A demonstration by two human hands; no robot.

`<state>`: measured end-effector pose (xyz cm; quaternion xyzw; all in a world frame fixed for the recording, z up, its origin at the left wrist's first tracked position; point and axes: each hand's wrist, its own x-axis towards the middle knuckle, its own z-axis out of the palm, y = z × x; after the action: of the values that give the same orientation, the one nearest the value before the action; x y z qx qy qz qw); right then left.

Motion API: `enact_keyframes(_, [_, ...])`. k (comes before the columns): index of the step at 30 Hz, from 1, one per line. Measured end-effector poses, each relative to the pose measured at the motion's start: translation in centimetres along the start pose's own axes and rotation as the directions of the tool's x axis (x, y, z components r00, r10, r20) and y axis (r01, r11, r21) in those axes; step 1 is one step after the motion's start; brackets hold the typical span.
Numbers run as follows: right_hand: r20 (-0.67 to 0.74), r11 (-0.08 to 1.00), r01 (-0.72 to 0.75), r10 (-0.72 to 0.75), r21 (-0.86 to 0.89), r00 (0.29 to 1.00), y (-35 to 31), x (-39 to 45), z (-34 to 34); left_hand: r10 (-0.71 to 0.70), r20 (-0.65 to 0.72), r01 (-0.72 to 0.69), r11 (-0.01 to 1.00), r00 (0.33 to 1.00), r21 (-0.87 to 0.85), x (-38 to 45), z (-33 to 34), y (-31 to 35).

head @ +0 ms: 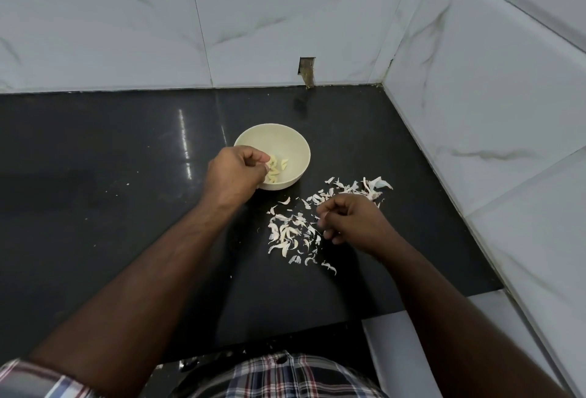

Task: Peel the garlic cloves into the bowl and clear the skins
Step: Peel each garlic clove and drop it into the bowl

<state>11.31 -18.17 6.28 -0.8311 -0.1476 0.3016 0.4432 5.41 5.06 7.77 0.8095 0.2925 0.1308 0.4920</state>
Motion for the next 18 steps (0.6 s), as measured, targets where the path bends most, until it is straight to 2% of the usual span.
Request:
enact_keyframes(4, [0.173, 0.985, -0.128, 0.106, 0.117, 0.979, 0.8, -1.2, 0.9, 0.018, 0.024, -0.018, 1.0, 1.0, 0.008, -0.1, -0.1, -0.3])
enact_keyframes(9, [0.319, 0.968, -0.236, 0.197, 0.088, 0.927, 2.1, -1.7, 1.2, 0.035, 0.029, -0.035, 0.999, 0.999, -0.003, -0.3, -0.1, -0.5])
enact_keyframes(11, [0.257, 0.973, -0.19, 0.151, 0.132, 0.954, 2.5, -1.5, 1.4, 0.047, 0.031, -0.047, 0.999, 0.998, -0.021, -0.6, 0.0, -0.6])
enact_keyframes(13, [0.081, 0.971, -0.076, 0.059, 0.226, 0.995, 2.7, -1.1, 1.7, 0.056, 0.044, -0.055, 0.998, 0.997, -0.028, -1.0, 0.1, -0.7])
enact_keyframes(16, [-0.167, 0.945, 0.089, -0.037, 0.316, 0.985, 2.7, -0.6, 1.8, 0.09, 0.076, -0.086, 0.994, 0.993, -0.061, -1.6, 0.2, -1.0])
enact_keyframes(18, [-0.213, 0.907, 0.123, -0.037, 0.404, 0.976, 2.5, -0.6, 1.9, 0.097, 0.124, -0.088, 0.993, 0.988, -0.072, -2.3, 0.2, -1.4])
